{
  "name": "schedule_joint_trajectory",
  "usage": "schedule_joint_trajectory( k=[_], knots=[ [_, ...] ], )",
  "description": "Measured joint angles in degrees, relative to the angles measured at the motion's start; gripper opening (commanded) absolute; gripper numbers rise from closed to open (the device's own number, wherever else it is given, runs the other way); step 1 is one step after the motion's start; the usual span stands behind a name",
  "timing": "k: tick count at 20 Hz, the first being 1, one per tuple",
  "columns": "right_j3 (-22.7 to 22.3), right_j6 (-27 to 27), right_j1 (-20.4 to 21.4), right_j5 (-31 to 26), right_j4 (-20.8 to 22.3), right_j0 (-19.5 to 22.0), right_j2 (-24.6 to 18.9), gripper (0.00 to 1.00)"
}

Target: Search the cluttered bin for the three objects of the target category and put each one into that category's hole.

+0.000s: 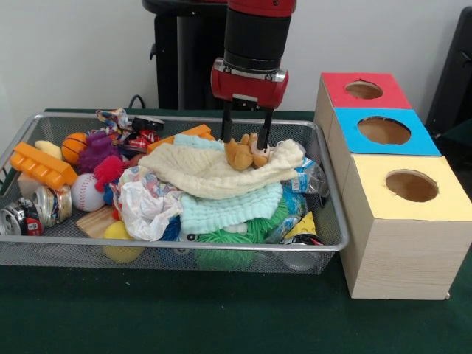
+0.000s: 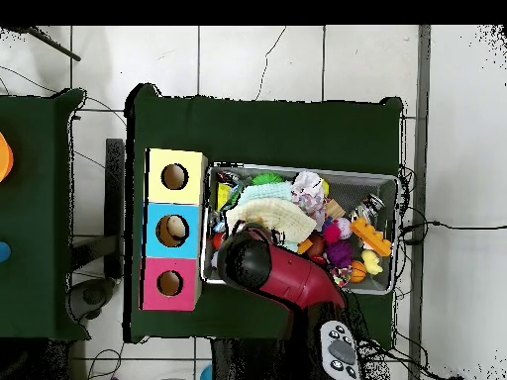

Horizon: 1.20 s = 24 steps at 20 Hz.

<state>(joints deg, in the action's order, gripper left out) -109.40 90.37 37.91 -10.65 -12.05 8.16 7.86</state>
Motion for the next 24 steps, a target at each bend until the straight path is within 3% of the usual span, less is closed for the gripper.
schedule_joint_trajectory(
  k=[24],
  knots=[
    [0.02,0.00,-2.76,1.18,-0.02,1.33,-0.54,1.00]
  ],
)
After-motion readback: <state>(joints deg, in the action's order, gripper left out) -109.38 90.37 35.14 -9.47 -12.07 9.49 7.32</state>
